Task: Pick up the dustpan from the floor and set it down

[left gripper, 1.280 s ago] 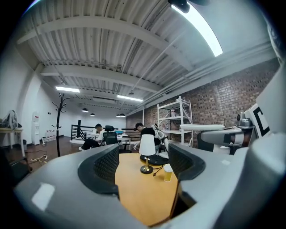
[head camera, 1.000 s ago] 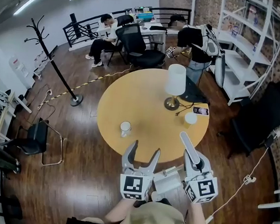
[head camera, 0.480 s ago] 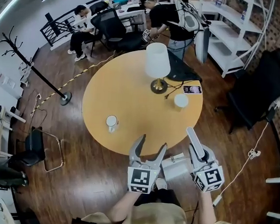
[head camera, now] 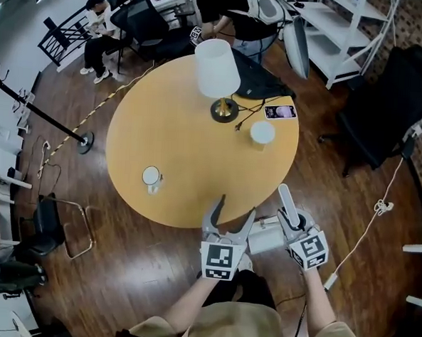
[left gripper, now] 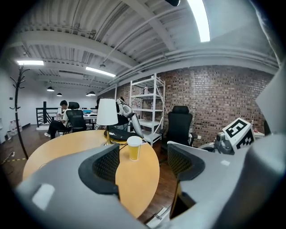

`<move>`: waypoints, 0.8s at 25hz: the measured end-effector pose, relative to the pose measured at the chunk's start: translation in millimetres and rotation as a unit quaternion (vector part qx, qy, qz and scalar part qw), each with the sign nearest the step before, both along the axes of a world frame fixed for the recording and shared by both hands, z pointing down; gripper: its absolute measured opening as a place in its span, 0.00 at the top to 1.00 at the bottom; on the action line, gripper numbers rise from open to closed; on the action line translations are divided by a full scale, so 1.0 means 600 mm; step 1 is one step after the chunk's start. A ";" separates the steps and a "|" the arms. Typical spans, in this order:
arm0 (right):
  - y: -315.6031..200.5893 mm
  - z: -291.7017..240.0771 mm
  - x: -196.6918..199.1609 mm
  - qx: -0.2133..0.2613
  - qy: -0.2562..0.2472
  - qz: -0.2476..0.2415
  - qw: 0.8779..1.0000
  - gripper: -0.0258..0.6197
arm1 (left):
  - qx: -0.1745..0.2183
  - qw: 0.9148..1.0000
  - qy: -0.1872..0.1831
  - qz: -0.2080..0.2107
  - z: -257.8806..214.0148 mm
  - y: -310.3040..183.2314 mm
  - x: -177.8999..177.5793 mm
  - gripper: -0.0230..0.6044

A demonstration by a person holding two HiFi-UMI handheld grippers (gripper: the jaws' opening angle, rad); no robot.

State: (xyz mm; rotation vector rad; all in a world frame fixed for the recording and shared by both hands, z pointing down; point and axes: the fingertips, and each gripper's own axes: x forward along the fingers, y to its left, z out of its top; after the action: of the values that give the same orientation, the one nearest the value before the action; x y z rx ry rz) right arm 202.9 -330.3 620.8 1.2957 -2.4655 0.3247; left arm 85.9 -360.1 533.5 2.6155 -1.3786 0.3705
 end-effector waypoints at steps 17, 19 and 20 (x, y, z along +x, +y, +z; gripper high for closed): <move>-0.045 0.218 -0.053 -0.076 0.060 -0.124 0.988 0.87 | -0.039 0.998 -0.022 -0.041 0.093 -0.027 -0.047 0.46; -0.064 0.220 -0.053 -0.076 0.053 -0.116 0.989 0.87 | -0.043 0.998 -0.023 -0.046 0.099 -0.030 -0.057 0.46; -0.072 0.220 -0.055 -0.076 0.047 -0.112 0.990 0.86 | -0.046 0.998 -0.023 -0.049 0.103 -0.031 -0.061 0.46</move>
State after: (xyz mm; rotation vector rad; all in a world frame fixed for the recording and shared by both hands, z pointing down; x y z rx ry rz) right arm 170.0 -373.4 753.1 0.9412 -2.4238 0.3782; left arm 49.3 -378.5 595.0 2.4713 -1.4606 0.4710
